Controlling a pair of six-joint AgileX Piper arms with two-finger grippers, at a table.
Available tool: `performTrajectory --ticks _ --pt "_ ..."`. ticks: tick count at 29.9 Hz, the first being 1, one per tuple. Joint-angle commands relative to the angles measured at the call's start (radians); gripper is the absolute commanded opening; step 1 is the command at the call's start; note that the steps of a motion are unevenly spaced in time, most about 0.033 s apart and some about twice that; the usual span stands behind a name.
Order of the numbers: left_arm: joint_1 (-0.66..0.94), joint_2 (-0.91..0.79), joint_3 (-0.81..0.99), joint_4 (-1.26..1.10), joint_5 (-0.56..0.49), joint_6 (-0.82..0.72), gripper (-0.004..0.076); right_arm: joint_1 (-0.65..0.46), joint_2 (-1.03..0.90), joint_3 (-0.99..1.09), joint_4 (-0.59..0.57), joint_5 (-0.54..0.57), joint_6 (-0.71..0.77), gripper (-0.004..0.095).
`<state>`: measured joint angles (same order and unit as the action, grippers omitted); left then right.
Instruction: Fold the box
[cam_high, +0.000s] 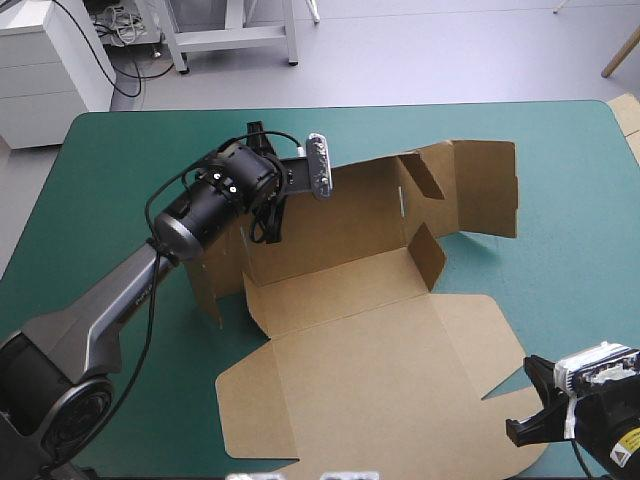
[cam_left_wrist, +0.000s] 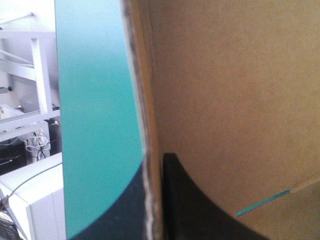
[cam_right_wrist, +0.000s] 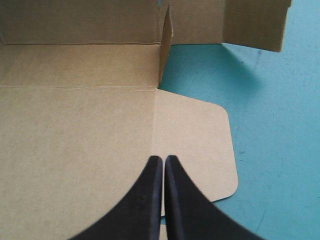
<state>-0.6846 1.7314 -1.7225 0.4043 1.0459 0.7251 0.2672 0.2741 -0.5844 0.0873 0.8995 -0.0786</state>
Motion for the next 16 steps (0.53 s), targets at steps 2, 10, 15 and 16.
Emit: performTrajectory --ticks 2,10,15,16 --pt "-0.09 -0.048 0.006 0.159 -0.068 -0.106 -0.0008 -0.004 0.01 -0.024 0.01 -0.059 -0.002 -0.0002" --pt "-0.253 -0.107 0.244 0.476 -0.152 -0.272 -0.0008 -0.004 0.01 -0.024 0.01 -0.059 -0.002 -0.0002" --pt "-0.335 -0.137 0.382 0.661 -0.19 -0.416 -0.0008 -0.004 0.01 -0.024 0.01 -0.059 -0.002 -0.0002" --pt "-0.349 -0.143 0.406 0.706 -0.194 -0.45 -0.0008 -0.004 0.01 -0.024 0.01 -0.059 -0.002 -0.0002"
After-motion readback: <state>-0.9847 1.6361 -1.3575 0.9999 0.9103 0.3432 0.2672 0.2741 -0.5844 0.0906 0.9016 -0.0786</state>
